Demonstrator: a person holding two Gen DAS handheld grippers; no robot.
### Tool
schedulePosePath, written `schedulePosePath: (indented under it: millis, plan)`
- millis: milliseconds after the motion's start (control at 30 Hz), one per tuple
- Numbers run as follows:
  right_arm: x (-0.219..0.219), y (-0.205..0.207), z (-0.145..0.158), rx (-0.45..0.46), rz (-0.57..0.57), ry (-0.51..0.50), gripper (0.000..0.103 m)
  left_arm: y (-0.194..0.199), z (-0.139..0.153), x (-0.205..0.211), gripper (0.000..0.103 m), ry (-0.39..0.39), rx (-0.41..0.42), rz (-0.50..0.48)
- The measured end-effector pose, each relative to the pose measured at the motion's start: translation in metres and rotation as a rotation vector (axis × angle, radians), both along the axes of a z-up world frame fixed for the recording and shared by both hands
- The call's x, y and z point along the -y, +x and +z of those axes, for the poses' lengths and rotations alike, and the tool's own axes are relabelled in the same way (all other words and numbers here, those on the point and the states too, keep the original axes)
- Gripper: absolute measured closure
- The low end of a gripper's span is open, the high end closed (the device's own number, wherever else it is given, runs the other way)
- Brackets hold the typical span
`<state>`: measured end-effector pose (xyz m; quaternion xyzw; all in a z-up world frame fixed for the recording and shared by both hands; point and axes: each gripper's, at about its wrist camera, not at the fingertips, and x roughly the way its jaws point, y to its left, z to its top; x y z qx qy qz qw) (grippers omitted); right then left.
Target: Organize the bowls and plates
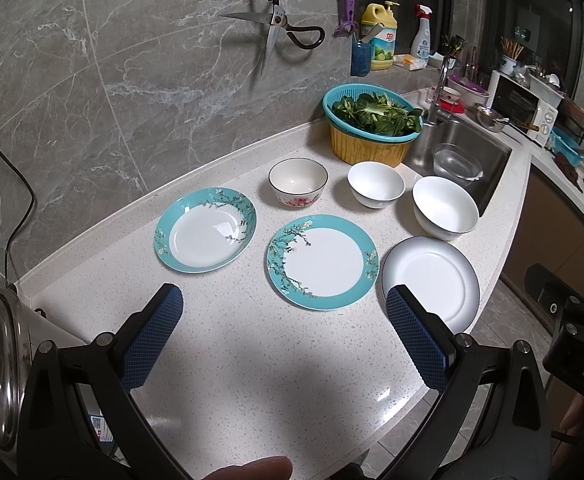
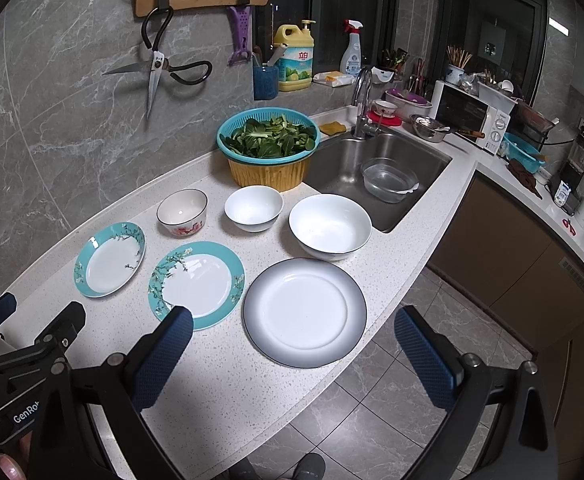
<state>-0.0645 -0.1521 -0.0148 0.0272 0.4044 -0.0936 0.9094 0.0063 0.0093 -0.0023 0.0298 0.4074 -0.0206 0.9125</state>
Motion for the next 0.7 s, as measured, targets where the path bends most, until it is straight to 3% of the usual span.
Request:
schedulePosePath:
  millis: [700]
  plan:
    - [-0.0006,0.0025,0.0004,-0.003,0.000,-0.001,0.000,-0.0007,0.0003,0.0013,0.000,0.000,-0.002,0.000]
